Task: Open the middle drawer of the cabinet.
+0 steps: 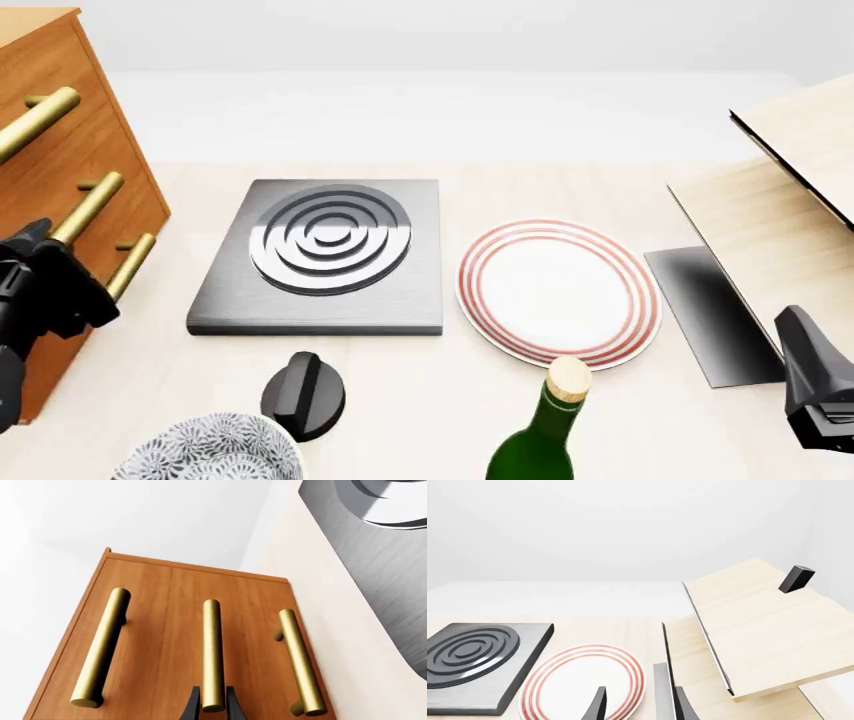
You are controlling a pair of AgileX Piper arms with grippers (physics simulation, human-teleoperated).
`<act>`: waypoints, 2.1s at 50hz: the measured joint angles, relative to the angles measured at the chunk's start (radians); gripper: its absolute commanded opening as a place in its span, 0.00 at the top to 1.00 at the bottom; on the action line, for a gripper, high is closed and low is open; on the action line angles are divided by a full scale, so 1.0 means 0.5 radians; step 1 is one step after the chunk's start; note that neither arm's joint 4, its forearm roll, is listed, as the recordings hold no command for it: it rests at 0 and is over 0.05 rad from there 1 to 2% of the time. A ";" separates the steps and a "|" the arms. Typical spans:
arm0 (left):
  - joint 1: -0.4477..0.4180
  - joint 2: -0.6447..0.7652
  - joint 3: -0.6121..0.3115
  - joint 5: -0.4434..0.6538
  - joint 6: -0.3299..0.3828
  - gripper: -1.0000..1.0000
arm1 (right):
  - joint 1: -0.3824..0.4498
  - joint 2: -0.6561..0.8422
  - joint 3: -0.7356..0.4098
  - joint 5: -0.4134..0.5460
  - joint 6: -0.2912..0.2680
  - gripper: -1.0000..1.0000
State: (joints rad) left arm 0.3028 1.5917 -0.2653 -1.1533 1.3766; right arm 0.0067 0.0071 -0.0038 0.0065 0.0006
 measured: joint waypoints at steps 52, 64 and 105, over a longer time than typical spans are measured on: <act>-0.137 -0.041 0.034 -0.004 0.156 1.00 | 0.000 0.000 0.000 0.000 0.000 0.00; -0.147 -0.071 0.029 0.039 0.168 1.00 | 0.000 0.000 0.000 0.000 0.000 0.00; -0.352 -0.198 0.045 0.212 0.166 1.00 | 0.000 0.000 0.000 0.000 0.000 0.00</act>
State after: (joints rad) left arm 0.1270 1.4926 -0.2428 -1.0473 1.4596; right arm 0.0067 0.0071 -0.0038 0.0065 0.0007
